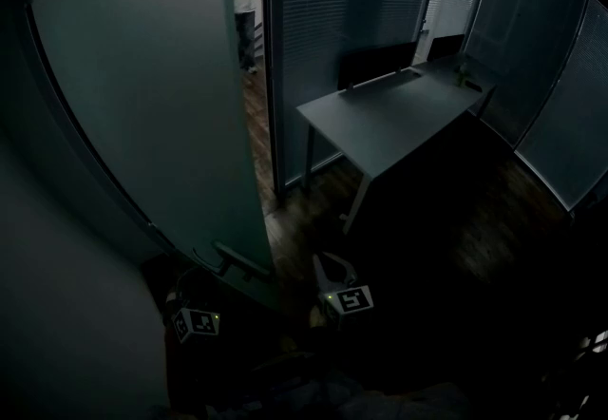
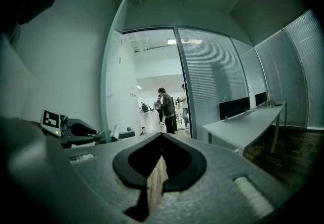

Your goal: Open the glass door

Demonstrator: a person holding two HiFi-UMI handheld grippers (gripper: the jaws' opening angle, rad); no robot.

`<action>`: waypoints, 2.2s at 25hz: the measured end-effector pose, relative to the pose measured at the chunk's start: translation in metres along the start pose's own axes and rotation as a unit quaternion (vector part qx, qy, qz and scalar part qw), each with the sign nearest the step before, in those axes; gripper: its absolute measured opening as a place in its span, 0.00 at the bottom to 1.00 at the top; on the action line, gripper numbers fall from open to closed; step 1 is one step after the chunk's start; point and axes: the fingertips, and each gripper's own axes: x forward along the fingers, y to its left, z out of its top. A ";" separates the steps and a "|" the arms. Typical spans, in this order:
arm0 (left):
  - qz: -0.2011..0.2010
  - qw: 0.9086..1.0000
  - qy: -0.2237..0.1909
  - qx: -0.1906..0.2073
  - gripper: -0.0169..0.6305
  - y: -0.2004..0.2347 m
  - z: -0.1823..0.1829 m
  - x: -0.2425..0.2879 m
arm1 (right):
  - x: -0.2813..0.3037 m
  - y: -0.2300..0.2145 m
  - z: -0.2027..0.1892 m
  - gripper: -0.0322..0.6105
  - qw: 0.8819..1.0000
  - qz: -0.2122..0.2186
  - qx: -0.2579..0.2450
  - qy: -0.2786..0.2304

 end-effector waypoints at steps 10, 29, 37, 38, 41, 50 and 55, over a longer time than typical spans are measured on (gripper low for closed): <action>0.022 0.950 -0.144 -0.277 0.03 0.007 0.062 -0.052 | -0.003 0.010 -0.002 0.05 1.000 0.012 -0.001 0.000; 0.027 0.931 -0.165 -0.324 0.03 0.010 0.086 -0.056 | -0.011 0.007 0.005 0.05 1.000 0.007 0.002 -0.010; 0.027 0.933 -0.163 -0.319 0.03 0.006 0.085 -0.051 | -0.010 0.002 0.002 0.05 1.000 0.006 0.003 -0.010; 0.027 0.933 -0.163 -0.319 0.03 0.005 0.085 -0.051 | -0.010 0.002 0.001 0.05 1.000 0.006 0.003 -0.010; 0.024 0.934 -0.160 -0.319 0.03 0.004 0.085 -0.050 | -0.010 0.001 0.002 0.05 1.000 0.004 0.003 -0.009; 0.023 0.937 -0.162 -0.310 0.03 0.001 0.090 -0.048 | -0.009 0.002 -0.001 0.05 1.000 0.006 0.005 -0.008; 0.023 0.937 -0.159 -0.312 0.03 0.001 0.088 -0.047 | -0.008 0.002 -0.002 0.05 1.000 0.007 -0.002 -0.004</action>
